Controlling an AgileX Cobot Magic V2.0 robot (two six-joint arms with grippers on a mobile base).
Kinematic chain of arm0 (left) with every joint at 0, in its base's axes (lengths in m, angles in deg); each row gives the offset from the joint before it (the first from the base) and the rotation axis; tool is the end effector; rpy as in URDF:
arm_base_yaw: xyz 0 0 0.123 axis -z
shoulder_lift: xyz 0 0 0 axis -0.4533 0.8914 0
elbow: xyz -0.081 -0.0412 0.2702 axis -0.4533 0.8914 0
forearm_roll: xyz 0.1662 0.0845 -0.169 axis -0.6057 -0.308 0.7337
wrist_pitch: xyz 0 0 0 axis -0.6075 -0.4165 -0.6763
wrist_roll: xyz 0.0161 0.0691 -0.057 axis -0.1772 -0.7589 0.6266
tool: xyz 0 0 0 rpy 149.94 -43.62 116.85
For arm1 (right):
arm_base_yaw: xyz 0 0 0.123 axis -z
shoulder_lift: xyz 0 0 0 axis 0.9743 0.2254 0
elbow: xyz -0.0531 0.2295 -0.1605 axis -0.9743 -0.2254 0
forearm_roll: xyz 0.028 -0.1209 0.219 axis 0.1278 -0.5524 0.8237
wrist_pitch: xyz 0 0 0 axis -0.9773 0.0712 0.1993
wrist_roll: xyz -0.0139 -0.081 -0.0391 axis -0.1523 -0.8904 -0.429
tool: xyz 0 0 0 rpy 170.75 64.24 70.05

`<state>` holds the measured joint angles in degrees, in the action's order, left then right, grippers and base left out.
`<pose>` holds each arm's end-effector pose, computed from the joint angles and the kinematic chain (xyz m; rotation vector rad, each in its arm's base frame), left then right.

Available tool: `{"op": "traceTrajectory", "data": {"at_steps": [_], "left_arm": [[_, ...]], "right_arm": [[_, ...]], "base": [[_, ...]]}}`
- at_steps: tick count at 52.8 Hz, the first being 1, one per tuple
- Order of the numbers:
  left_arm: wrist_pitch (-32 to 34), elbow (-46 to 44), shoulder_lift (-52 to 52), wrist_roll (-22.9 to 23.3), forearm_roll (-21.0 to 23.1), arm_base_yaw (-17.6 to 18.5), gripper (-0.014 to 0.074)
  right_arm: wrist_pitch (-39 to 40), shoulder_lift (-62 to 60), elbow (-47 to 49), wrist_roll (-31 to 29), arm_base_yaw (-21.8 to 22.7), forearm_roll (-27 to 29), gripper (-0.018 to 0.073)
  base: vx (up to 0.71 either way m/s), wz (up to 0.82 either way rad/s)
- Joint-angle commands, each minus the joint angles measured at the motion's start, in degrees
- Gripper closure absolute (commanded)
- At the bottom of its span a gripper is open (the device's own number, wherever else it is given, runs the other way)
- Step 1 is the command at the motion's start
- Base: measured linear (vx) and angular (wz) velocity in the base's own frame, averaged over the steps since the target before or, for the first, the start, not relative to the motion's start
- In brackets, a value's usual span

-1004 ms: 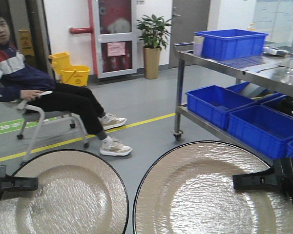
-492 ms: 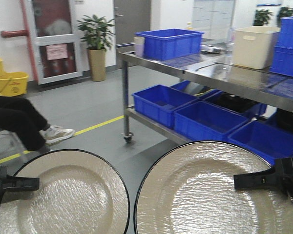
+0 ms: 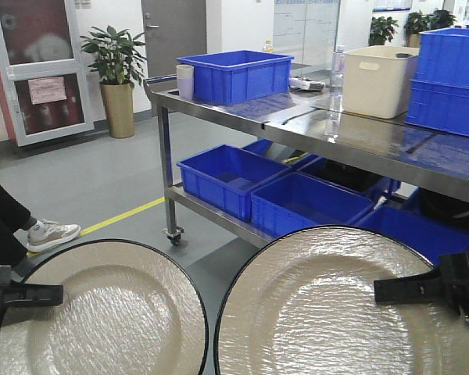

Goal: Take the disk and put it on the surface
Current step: 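Drive toward the steel table with blue crates, plates held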

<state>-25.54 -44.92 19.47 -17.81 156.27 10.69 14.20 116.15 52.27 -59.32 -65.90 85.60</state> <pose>0.2857 0.0035 0.2965 0.0064 2.2142 -1.1059 0.2484 0.0299 0.3499 -0.2445 2.2235 1.1149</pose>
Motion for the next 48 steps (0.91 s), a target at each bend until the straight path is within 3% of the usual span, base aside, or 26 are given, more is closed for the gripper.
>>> {"op": "traceTrajectory", "data": {"at_steps": [1, 48], "left_arm": [[-2.05, -1.93, -2.20, 0.63, 7.84, 0.18, 0.0605], [-2.16, -1.93, -2.20, 0.63, 7.84, 0.18, 0.0605]], "right_arm": [[-0.49, -1.84, 1.86, 0.19, 0.05, 7.54, 0.0568], [-0.43, -1.84, 1.86, 0.19, 0.05, 7.54, 0.0568]], "base": [[0.35, 0.11], [0.46, 0.14]]}}
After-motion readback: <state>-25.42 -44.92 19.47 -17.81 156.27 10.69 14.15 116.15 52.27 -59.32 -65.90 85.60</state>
